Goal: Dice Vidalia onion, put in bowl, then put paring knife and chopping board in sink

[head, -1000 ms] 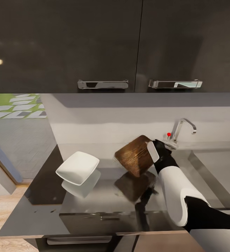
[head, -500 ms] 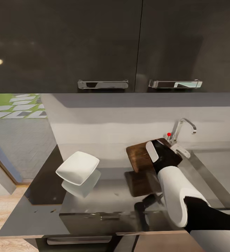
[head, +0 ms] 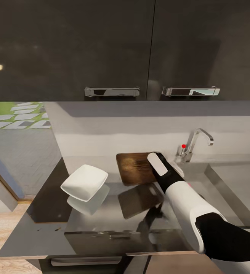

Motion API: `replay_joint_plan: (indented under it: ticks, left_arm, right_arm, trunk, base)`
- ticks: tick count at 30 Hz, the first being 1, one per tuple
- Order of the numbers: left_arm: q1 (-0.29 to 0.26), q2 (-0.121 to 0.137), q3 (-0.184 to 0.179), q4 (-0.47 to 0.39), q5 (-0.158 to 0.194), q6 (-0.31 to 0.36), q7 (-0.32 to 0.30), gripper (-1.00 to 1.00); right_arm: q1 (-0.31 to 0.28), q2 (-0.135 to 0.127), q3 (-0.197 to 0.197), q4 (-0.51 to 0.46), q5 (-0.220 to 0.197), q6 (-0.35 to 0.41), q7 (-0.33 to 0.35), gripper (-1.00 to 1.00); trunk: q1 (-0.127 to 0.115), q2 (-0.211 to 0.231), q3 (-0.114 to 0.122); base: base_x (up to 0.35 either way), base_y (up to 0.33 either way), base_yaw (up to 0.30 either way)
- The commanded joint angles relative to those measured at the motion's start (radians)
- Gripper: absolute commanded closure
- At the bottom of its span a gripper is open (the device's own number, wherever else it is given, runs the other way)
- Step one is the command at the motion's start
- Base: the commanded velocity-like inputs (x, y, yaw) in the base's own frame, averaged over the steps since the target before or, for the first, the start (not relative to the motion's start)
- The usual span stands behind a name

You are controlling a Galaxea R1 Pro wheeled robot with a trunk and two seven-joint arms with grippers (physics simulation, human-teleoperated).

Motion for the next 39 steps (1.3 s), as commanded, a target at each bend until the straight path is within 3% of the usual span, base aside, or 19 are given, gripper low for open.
replay_joint_plan:
  ticks: [1, 11, 20, 30, 39]
  left_arm:
    - [0.001, 0.0, 0.002, -0.002, 0.003, 0.0, -0.001, -1.0]
    - [0.001, 0.001, 0.004, 0.016, 0.003, 0.0, 0.0, -1.0]
    - [0.001, 0.001, 0.005, 0.019, 0.002, 0.0, 0.0, -1.0]
    - [0.001, 0.001, 0.005, 0.019, 0.003, 0.0, 0.0, -1.0]
    - [0.001, 0.0, 0.003, 0.019, 0.003, 0.0, 0.0, -1.0]
  right_arm:
    - [-0.001, 0.0, 0.01, 0.0, -0.017, 0.0, -0.002, 1.0]
    - [0.0, 0.0, 0.02, 0.006, -0.038, -0.031, -0.047, 1.0]
    - [0.0, 0.0, 0.022, 0.019, -0.03, -0.121, -0.181, 1.0]
    - [0.0, 0.0, 0.025, 0.021, 0.033, -0.186, -0.245, 1.0]
    - [0.0, 0.0, 0.025, 0.021, 0.09, -0.191, -0.245, 1.0]
  trunk:
    - [0.001, -0.002, -0.002]
    - [0.001, -0.002, -0.002]
    - [0.001, -0.002, -0.002]
    - [0.001, -0.002, -0.002]
    - [0.001, -0.002, -0.002]
  base:
    - [0.0, 0.0, 0.0]
    - [0.0, 0.0, 0.0]
    - [0.0, 0.0, 0.0]
    - [-0.009, 0.0, 0.0]
    - [-0.094, 0.0, 0.0]
